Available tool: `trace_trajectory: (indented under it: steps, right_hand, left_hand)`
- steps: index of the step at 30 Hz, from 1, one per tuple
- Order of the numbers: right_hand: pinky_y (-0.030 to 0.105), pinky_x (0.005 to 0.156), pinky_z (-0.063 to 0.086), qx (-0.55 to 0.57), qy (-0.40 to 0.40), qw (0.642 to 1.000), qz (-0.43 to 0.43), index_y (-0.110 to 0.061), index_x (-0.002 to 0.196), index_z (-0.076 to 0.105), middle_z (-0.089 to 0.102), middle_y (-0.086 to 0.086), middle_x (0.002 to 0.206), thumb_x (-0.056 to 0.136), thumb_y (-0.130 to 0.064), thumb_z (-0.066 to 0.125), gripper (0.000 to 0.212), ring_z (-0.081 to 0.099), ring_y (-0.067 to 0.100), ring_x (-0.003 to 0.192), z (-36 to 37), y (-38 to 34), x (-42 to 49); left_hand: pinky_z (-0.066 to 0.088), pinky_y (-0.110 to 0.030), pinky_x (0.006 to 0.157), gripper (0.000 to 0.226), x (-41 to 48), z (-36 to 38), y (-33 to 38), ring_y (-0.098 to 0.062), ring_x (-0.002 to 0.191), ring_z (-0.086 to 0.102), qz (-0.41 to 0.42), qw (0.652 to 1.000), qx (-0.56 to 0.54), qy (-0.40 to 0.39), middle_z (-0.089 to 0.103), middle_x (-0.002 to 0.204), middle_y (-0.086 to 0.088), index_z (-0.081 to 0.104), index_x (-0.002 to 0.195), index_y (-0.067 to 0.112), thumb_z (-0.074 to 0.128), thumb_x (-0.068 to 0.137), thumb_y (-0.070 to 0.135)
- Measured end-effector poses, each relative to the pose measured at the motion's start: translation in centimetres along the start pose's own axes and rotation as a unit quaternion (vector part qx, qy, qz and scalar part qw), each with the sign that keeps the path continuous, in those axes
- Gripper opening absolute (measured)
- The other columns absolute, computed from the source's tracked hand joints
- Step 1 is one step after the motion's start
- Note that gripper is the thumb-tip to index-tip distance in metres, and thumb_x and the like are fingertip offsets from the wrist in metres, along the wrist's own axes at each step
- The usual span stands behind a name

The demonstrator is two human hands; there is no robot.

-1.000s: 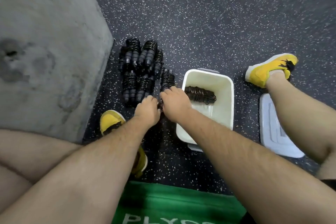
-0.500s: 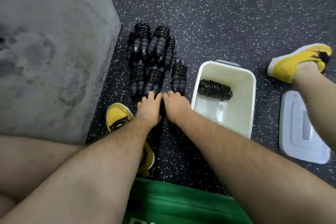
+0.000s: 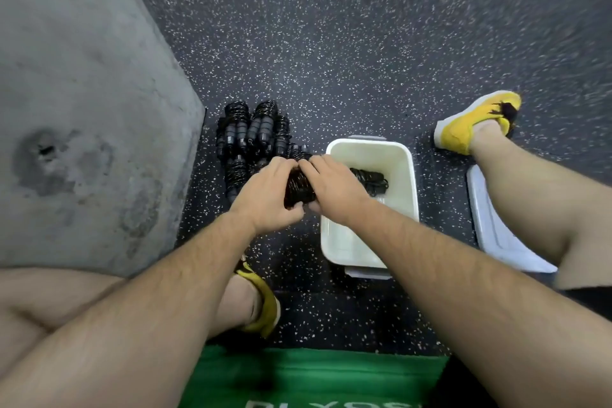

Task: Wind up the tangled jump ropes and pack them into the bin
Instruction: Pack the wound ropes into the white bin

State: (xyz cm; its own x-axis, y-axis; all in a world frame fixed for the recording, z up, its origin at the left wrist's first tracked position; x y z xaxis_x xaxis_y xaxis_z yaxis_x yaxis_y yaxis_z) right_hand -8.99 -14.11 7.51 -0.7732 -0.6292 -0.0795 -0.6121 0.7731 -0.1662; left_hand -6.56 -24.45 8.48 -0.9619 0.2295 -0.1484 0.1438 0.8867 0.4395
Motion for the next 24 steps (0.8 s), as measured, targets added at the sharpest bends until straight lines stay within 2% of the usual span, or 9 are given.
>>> trace_trajectory:
  steps: [4, 7, 10, 12, 14, 17, 19, 24]
  right_hand:
    - [0.03, 0.077, 0.036, 0.009, -0.006, 0.998, 0.067, -0.014, 0.131, 0.048, 0.054, 0.005, 0.112, 0.073, -0.032, 0.076, 0.067, 0.053, 0.027, 0.1, -1.2, 4.5, -3.4]
    - [0.039, 0.083, 0.048, 0.006, -0.01, 0.995, 0.097, -0.018, 0.131, 0.043, 0.053, 0.003, 0.117, 0.07, -0.034, 0.073, 0.069, 0.055, 0.028, 0.098, -1.0, 7.2, -5.5]
    - [0.039, 0.092, 0.044, -0.033, -0.032, 0.995, 0.087, -0.031, 0.149, 0.029, 0.05, -0.004, 0.134, 0.077, -0.043, 0.068, 0.083, 0.056, 0.026, 0.104, 0.2, 8.6, -7.1]
    - [0.038, 0.095, 0.039, -0.048, -0.057, 0.992, 0.097, -0.031, 0.153, 0.025, 0.049, -0.004, 0.137, 0.081, -0.046, 0.064, 0.083, 0.055, 0.026, 0.108, 1.7, 9.6, -7.7]
    - [0.037, 0.095, 0.038, -0.045, -0.065, 0.989, 0.127, -0.027, 0.153, 0.026, 0.051, -0.002, 0.134, 0.082, -0.043, 0.065, 0.082, 0.052, 0.027, 0.112, 3.4, 10.6, -7.8]
    - [0.038, 0.099, 0.037, -0.039, -0.087, 0.983, 0.16, -0.023, 0.151, 0.031, 0.054, 0.002, 0.13, 0.082, -0.033, 0.067, 0.079, 0.047, 0.03, 0.117, 6.2, 11.6, -7.4]
    - [0.039, 0.099, 0.039, -0.044, -0.114, 0.979, 0.166, -0.022, 0.149, 0.032, 0.055, 0.004, 0.127, 0.081, -0.028, 0.067, 0.077, 0.046, 0.031, 0.117, 8.2, 11.7, -6.8]
    - [0.039, 0.094, 0.041, -0.045, -0.158, 0.97, 0.178, -0.019, 0.147, 0.033, 0.049, 0.006, 0.128, 0.079, -0.015, 0.068, 0.076, 0.043, 0.029, 0.113, 12.4, 11.2, -5.7]
  left_hand:
    - [0.042, -0.043, 0.11, 0.087, 0.8, 1.3, 2.9, -0.024, 0.127, 0.046, 0.029, 1.0, 0.0, -0.01, 0.038, 0.144, -0.004, 0.032, 0.151, 0.013, 0.076, 0.081, 0.041]
    - [0.043, -0.044, 0.107, 0.075, 1.7, 3.0, 5.0, -0.023, 0.126, 0.046, 0.046, 0.998, -0.023, -0.03, 0.043, 0.139, -0.004, 0.031, 0.152, 0.015, 0.071, 0.088, 0.025]
    - [0.043, -0.042, 0.108, 0.077, 2.6, 4.9, 6.3, -0.023, 0.128, 0.047, 0.063, 0.997, -0.016, -0.044, 0.047, 0.142, -0.004, 0.031, 0.153, 0.016, 0.07, 0.088, 0.022]
    - [0.043, -0.04, 0.109, 0.077, 3.0, 6.1, 5.9, -0.022, 0.131, 0.046, 0.049, 0.998, 0.0, -0.038, 0.047, 0.144, -0.001, 0.033, 0.152, 0.017, 0.073, 0.087, 0.029]
    - [0.038, -0.04, 0.115, 0.077, 3.2, 6.9, 4.8, -0.022, 0.139, 0.041, 0.013, 0.999, 0.006, -0.029, 0.042, 0.15, -0.001, 0.035, 0.151, 0.016, 0.072, 0.087, 0.037]
    - [0.029, -0.039, 0.122, 0.085, 2.9, 8.5, 3.2, -0.021, 0.15, 0.026, -0.026, 0.997, 0.012, -0.065, 0.021, 0.165, -0.002, 0.024, 0.158, 0.014, 0.069, 0.092, 0.041]
    - [0.029, -0.039, 0.121, 0.087, 2.8, 9.0, 2.9, -0.02, 0.151, 0.026, -0.025, 0.997, 0.01, -0.068, 0.014, 0.168, 0.0, 0.02, 0.16, 0.014, 0.067, 0.093, 0.041]
    - [0.035, -0.041, 0.118, 0.087, 3.0, 9.3, 2.8, -0.021, 0.147, 0.032, -0.03, 0.998, -0.015, -0.055, 0.012, 0.167, 0.001, 0.017, 0.16, 0.014, 0.068, 0.093, 0.035]
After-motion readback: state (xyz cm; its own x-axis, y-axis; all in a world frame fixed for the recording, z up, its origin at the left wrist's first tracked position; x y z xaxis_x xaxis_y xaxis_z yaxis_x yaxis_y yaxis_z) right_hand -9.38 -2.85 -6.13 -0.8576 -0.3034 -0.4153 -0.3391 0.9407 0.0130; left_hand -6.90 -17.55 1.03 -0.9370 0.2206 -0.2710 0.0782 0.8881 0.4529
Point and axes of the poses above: each hand's wrist, its own x-axis towards the middle knuckle, its own z-axis out of the palm, y = z × x, the point moved 8 cm from there along x, towards the middle knuckle
